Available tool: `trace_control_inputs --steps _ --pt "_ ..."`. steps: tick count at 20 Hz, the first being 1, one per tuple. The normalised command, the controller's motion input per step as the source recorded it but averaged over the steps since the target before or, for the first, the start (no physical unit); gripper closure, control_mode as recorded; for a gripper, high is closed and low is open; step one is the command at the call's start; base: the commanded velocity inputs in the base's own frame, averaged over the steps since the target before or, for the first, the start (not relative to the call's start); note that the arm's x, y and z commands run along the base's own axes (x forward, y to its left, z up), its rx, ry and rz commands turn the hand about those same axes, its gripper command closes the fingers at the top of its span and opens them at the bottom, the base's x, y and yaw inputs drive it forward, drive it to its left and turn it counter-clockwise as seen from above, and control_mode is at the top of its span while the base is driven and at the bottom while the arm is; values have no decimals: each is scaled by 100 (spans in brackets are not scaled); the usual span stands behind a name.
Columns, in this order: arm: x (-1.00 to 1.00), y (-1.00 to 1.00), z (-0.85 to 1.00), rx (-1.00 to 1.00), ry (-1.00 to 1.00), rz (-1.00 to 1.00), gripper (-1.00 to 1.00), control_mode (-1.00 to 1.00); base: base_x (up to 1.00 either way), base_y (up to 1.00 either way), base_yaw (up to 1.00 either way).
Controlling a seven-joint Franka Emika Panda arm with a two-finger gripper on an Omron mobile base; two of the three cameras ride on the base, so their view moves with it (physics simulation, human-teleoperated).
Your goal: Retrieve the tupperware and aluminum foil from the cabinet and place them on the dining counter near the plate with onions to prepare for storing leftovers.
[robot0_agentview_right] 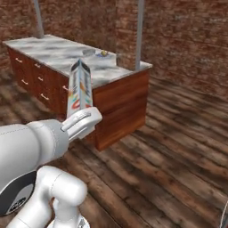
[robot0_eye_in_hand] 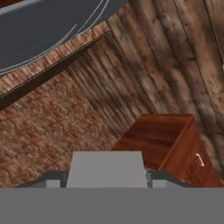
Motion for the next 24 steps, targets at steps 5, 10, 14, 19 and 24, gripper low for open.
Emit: trace_control_inputs --steps 5,10,14,19,24 --pt "0 0 0 0 0 0 100 100 68 63 -66" --pt "0 0 0 0 0 0 100 100 100 99 -50" --pt "0 0 0 0 0 0 100 100 100 100 -40" --pt "0 0 0 0 0 0 100 100 100 69 -29" --pt "0 0 0 0 0 0 100 100 100 26 -14"
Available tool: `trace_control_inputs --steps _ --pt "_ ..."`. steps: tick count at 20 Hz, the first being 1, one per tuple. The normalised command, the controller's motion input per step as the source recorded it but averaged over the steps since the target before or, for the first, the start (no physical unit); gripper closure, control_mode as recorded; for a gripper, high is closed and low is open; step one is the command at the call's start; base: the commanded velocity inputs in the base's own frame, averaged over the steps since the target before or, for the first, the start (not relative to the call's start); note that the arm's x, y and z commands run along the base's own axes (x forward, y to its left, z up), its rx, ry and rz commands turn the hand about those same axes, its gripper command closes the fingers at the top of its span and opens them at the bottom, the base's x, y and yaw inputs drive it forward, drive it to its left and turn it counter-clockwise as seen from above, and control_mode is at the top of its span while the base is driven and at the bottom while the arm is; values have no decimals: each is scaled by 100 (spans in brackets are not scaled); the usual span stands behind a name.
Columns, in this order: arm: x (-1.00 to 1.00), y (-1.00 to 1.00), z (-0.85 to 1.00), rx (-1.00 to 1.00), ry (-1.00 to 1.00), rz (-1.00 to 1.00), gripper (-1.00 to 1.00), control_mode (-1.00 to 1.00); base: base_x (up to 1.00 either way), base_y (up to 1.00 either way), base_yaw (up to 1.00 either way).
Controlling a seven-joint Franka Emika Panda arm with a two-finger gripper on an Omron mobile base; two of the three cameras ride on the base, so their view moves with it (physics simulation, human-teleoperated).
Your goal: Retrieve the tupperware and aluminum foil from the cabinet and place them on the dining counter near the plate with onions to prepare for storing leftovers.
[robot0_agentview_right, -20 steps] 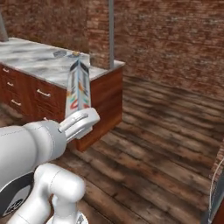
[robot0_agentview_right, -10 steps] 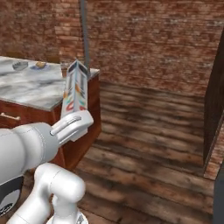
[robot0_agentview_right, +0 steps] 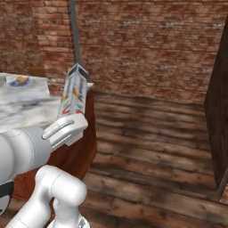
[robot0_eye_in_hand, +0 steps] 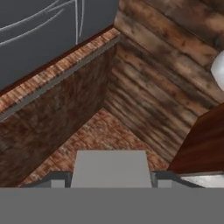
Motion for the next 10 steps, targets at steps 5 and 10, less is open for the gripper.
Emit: trace_control_inputs --steps 5,10 --pt "0 0 0 0 0 0 100 100 100 -54 0" --pt "0 0 0 0 0 0 100 100 100 -63 14"
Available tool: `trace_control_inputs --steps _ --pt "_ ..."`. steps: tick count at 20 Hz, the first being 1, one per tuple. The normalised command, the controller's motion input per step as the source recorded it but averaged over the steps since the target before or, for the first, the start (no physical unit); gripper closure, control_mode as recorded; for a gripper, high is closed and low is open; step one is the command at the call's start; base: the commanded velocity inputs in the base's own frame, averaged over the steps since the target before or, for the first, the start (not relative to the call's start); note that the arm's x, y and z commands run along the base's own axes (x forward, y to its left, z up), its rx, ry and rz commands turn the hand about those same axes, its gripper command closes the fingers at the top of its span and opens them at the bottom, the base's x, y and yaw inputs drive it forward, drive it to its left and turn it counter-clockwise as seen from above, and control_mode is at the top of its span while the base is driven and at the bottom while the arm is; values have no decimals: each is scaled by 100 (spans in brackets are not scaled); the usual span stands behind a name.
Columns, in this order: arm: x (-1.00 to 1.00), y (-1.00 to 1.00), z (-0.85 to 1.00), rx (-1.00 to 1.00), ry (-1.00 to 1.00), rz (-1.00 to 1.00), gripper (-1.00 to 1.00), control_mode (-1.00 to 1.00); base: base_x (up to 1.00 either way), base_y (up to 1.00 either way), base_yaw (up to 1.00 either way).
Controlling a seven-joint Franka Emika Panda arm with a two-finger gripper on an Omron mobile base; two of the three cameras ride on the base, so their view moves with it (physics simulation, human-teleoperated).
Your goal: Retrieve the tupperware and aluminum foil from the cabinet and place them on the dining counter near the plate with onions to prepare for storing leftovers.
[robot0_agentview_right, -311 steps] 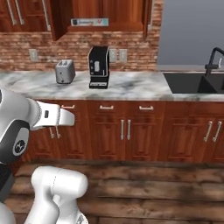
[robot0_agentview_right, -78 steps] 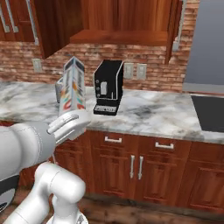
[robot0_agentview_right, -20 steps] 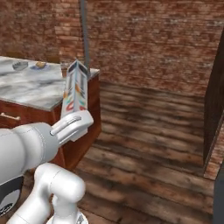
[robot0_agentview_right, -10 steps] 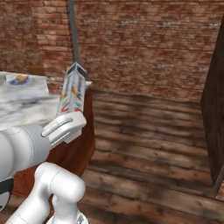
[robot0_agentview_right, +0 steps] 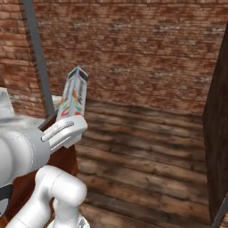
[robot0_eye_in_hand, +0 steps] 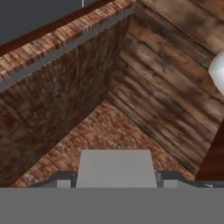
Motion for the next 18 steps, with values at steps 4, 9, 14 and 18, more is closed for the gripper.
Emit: trace_control_inputs --steps 4,9,14,18 --pt "0 0 0 0 0 0 100 100 100 -25 22" --pt "0 0 0 0 0 0 100 100 100 -4 28" --pt "0 0 0 0 0 0 100 100 100 -1 30" --pt "0 0 0 0 0 0 100 100 100 -7 33"
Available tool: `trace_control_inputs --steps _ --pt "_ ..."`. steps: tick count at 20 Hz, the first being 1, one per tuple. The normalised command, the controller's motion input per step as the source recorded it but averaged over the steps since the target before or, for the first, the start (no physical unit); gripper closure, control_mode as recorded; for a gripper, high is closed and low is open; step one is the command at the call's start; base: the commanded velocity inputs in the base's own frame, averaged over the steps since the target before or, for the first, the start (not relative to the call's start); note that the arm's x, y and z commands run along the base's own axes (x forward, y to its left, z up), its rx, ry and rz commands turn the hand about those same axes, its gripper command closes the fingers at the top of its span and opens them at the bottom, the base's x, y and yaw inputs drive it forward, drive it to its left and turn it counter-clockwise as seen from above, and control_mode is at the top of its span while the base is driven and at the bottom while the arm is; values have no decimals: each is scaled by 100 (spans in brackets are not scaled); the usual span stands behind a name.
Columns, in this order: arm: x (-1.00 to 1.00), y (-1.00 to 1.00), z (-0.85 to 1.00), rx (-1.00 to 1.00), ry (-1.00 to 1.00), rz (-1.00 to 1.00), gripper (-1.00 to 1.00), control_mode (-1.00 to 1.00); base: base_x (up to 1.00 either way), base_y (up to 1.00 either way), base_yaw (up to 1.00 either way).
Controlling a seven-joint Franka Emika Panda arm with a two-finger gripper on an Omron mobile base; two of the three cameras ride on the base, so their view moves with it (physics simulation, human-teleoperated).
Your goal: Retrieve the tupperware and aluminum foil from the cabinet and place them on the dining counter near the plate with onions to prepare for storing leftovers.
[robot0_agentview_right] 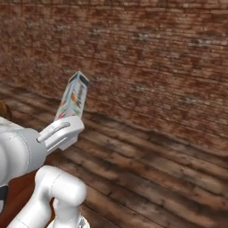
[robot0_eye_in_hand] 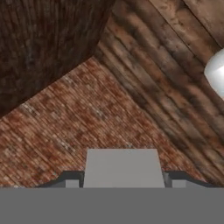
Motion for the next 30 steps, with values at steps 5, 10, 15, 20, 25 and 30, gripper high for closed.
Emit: trace_control_inputs --steps 5,10,15,20,25,30 --pt "0 0 0 0 0 0 100 100 100 -8 37" --pt "0 0 0 0 0 0 100 100 100 -7 43" --pt "0 0 0 0 0 0 100 100 100 -6 49" --pt "0 0 0 0 0 0 100 100 100 -5 53" --pt "0 0 0 0 0 0 100 100 100 -8 55" --pt "0 0 0 0 0 0 100 100 100 -4 59"
